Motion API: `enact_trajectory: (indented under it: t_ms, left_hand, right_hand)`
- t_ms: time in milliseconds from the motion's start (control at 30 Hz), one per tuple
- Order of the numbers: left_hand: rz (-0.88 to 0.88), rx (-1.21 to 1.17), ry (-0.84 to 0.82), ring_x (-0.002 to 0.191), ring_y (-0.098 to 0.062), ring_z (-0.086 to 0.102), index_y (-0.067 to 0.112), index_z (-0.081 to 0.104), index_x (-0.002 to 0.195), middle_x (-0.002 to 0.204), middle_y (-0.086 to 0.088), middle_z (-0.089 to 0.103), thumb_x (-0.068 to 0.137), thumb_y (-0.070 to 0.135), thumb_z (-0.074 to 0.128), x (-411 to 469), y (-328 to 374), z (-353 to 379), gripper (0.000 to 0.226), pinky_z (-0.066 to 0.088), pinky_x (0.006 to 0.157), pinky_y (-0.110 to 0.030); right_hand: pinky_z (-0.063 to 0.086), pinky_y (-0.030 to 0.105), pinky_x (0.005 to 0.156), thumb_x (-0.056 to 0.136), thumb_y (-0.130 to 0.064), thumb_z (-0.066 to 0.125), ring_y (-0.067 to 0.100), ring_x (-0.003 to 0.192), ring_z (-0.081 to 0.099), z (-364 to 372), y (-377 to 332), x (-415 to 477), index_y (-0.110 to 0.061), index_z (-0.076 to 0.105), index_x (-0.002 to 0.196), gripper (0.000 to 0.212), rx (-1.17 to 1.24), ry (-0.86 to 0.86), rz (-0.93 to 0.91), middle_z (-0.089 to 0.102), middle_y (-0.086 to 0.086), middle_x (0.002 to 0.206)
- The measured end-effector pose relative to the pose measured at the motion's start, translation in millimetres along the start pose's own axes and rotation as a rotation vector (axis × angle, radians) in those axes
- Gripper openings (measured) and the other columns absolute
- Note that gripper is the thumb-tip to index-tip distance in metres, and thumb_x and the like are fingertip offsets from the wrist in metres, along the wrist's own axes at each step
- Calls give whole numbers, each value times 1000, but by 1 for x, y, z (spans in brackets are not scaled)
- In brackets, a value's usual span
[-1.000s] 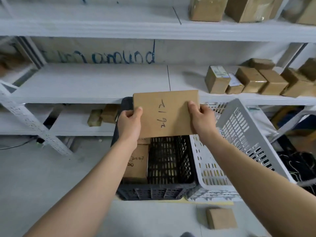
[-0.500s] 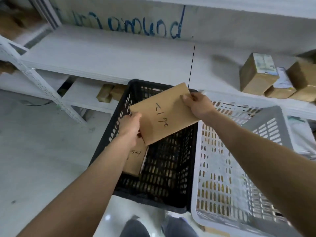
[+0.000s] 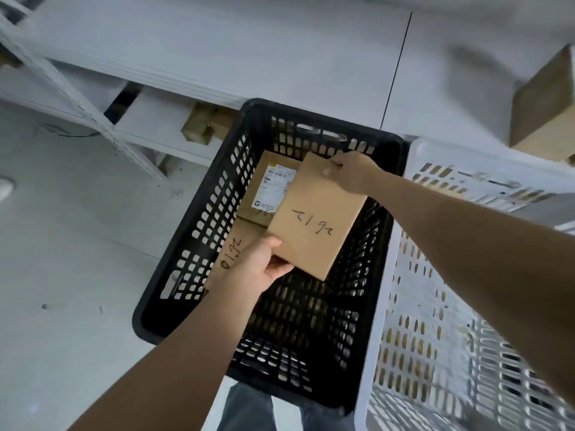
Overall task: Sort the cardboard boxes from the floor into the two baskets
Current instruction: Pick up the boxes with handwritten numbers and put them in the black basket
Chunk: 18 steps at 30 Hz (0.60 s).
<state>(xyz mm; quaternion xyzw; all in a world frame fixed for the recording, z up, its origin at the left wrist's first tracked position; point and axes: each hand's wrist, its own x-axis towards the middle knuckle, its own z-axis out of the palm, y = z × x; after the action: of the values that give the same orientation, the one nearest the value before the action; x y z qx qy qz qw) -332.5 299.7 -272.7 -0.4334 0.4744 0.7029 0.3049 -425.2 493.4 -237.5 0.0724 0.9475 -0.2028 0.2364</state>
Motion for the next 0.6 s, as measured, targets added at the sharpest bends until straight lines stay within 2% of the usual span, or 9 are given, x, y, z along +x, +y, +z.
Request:
enact_trajectory:
  t_ms: [167,300,433,600]
  left_hand:
    - [-81,-34,-4,115,-36,55,0,51,109,114,-21,57,92,-1,53,26,-12,18,17,48,97,-52]
    - [-97,-54,-6,112,-35,55,0,51,115,102,-20,58,94,2,51,49,-16,33,21,47,99,-51]
    - [-110,-45,16,107,-35,55,1,53,114,116,-22,57,94,5,52,74,-14,41,20,51,91,-48]
    - [-118,-73,32,116,-36,53,3,52,117,121,-21,56,95,8,51,97,-19,50,23,46,99,-52]
  right_hand:
    - [31,48,111,101,-40,38,36,139,26,18,11,32,-23,34,147,50,-114,7,81,28,14,152]
    - [26,51,109,100,-28,42,37,139,24,32,26,47,-22,28,148,51,-147,4,109,28,15,152]
    - [28,48,106,96,-16,45,35,132,35,49,38,67,-14,29,146,53,-99,0,142,42,15,142]
    - [28,46,107,95,-16,45,35,138,18,68,47,87,-14,21,149,60,-122,-32,199,18,9,154]
